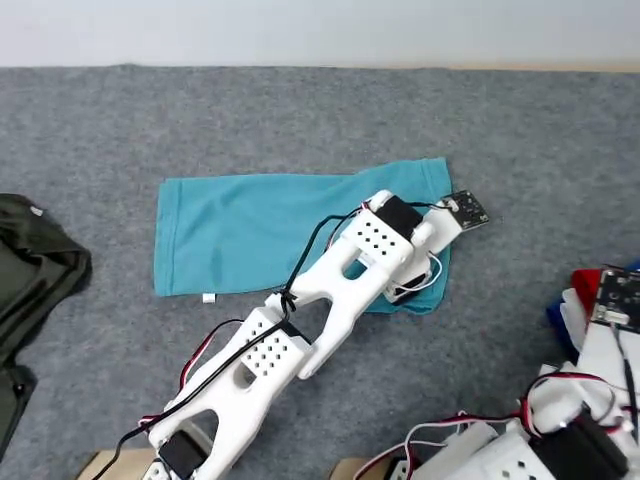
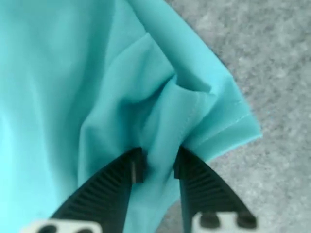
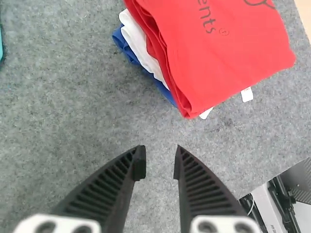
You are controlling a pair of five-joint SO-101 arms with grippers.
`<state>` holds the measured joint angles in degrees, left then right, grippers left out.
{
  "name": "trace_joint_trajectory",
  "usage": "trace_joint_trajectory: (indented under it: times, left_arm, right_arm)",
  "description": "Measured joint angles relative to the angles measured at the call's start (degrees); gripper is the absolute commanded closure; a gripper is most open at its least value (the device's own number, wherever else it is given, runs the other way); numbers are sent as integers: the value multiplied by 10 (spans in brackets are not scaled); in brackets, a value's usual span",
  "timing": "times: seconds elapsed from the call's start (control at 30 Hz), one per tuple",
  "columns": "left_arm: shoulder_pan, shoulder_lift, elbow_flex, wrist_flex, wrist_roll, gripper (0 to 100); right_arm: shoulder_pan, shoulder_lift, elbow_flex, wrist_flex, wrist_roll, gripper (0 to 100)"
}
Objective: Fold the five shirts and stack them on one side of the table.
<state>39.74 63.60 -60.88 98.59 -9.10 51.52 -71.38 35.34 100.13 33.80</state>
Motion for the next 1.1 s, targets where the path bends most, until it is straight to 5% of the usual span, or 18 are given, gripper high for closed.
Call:
trace_joint_trajectory:
  times: [0.63, 1.1]
  left_arm:
    - [87, -47, 85, 2, -3, 989]
    - [63, -138, 89, 4, -3, 833]
  right_arm:
    - [0, 0, 0, 0, 13, 894]
    - [2, 0, 0, 0, 43, 894]
